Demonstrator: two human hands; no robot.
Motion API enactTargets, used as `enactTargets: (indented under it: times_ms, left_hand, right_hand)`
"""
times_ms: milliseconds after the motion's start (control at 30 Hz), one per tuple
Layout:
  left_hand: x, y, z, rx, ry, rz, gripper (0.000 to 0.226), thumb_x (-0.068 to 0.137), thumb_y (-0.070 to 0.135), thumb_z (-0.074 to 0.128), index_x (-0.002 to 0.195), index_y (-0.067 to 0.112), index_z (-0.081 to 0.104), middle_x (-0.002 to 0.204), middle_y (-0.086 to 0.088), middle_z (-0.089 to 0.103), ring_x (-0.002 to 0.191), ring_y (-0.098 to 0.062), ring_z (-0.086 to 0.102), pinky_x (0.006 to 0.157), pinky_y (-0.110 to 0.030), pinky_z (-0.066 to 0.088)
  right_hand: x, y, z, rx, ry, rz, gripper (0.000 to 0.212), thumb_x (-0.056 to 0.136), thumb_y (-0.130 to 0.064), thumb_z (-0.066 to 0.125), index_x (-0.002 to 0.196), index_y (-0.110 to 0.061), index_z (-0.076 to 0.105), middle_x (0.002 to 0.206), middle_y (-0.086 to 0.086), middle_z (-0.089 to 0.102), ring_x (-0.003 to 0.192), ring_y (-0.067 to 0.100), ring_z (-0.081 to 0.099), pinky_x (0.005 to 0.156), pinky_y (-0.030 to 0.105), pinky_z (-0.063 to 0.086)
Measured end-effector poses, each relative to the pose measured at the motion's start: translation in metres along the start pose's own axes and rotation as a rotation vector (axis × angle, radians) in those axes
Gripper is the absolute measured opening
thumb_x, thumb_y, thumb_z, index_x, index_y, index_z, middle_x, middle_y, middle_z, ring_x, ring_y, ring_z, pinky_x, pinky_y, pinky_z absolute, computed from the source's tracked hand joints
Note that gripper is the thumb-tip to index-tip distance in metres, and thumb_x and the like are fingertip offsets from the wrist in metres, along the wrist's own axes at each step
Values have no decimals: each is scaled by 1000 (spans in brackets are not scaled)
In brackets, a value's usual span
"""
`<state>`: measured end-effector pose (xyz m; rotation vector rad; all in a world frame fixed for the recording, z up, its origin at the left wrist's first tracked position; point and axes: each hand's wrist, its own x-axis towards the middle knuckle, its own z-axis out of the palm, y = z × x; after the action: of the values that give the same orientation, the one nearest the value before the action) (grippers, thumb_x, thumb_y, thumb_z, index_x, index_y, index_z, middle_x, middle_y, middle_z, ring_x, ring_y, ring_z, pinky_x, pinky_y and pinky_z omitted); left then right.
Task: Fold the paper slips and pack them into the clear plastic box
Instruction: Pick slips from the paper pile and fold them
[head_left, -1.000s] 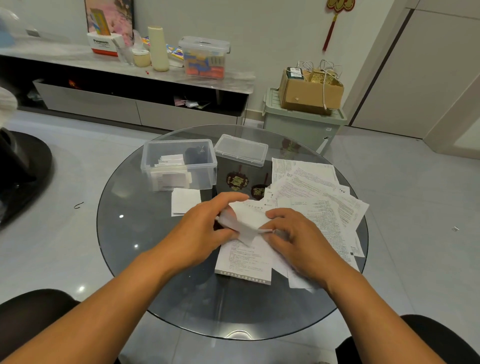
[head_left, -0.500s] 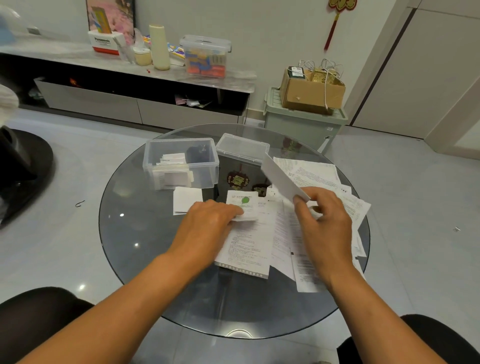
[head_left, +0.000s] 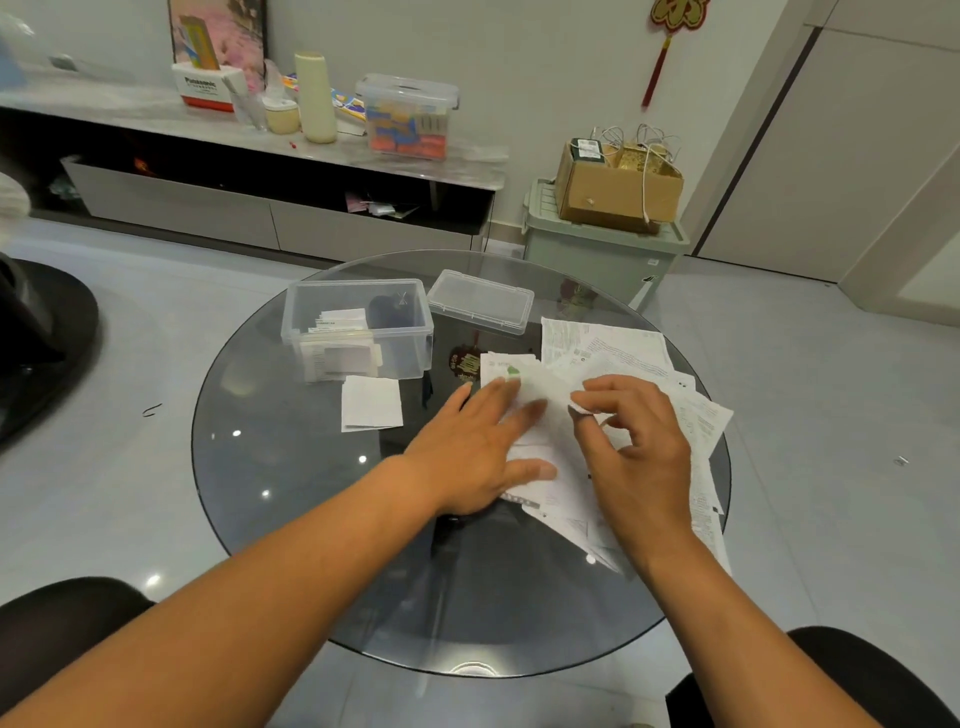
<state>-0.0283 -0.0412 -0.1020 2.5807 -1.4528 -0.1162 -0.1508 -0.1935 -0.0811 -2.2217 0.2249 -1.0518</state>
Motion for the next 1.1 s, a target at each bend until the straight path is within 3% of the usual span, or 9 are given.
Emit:
enactTargets:
  times_ms: [100, 233, 367, 467, 667, 767, 900, 1000, 1100]
  left_hand:
    - [10, -4, -3, -81, 185, -21, 87, 91, 78, 35, 158, 25, 21, 161, -1, 27, 151, -16, 15, 125, -40, 12]
    - [-12, -2, -4, -499, 415, -275, 81, 71, 56, 82, 135, 29, 40, 129, 11, 46, 120, -11, 44, 98, -30, 42]
    - [-35, -5, -11, -427, 438, -232, 71, 74, 37, 87, 128, 37, 41, 128, 14, 39, 103, -7, 49, 85, -26, 49]
    - [-48, -5, -16, -470, 372, -141, 32, 84, 23, 80, 107, 37, 62, 125, 17, 48, 86, -7, 59, 78, -25, 52]
    - [-76, -11, -30, -786, 221, -316, 14, 90, 34, 75, 80, 24, 72, 78, 0, 70, 69, -9, 62, 69, -31, 51]
    - [-82, -11, -35, -855, 210, -407, 18, 87, 33, 78, 81, 18, 70, 83, -11, 73, 79, -30, 66, 77, -44, 56]
    - [-78, -7, -31, -973, 292, -540, 20, 81, 17, 84, 82, 17, 64, 97, -9, 75, 84, -29, 73, 83, -50, 59]
    - [-73, -1, -31, -1000, 314, -586, 33, 83, 11, 82, 105, 22, 60, 103, -1, 73, 85, -18, 74, 79, -34, 62]
    - [-70, -1, -34, -1113, 319, -567, 50, 87, 9, 77, 126, 26, 52, 104, 1, 75, 92, -16, 73, 80, -31, 61]
  right_hand:
    - [-1, 5, -1, -77, -32, -73, 21, 84, 2, 77, 95, -16, 74, 111, -11, 64, 108, 14, 57, 89, 23, 48]
    - [-3, 11, -2, -222, -110, -270, 23, 78, 0, 81, 90, -18, 73, 103, -8, 73, 101, 21, 64, 87, 42, 44]
    - [-9, 4, 5, -317, -203, -396, 17, 80, -9, 79, 90, -21, 73, 88, -8, 70, 91, 20, 64, 85, 40, 38]
    - [-10, -5, 9, -257, -291, -426, 8, 87, -20, 73, 95, -23, 73, 88, -10, 70, 88, 18, 63, 84, 37, 37]
    - [-9, -20, 9, 9, -536, 52, 50, 88, -43, 77, 130, -57, 53, 109, -32, 59, 107, 3, 43, 92, 24, 41]
    - [-8, -16, 16, 120, -542, 232, 62, 86, -40, 80, 136, -59, 48, 92, -16, 66, 89, 6, 61, 78, 23, 51]
    - [-11, -15, 26, 59, -584, 261, 70, 82, -41, 80, 142, -55, 45, 76, -15, 59, 82, 13, 61, 79, 34, 53]
    - [-10, -19, 28, 88, -587, 295, 69, 84, -35, 81, 143, -50, 47, 85, -19, 60, 77, 0, 59, 78, 25, 48]
    - [-12, -22, 32, 59, -553, 275, 70, 81, -46, 79, 140, -55, 42, 118, -18, 62, 102, 4, 58, 96, 40, 52]
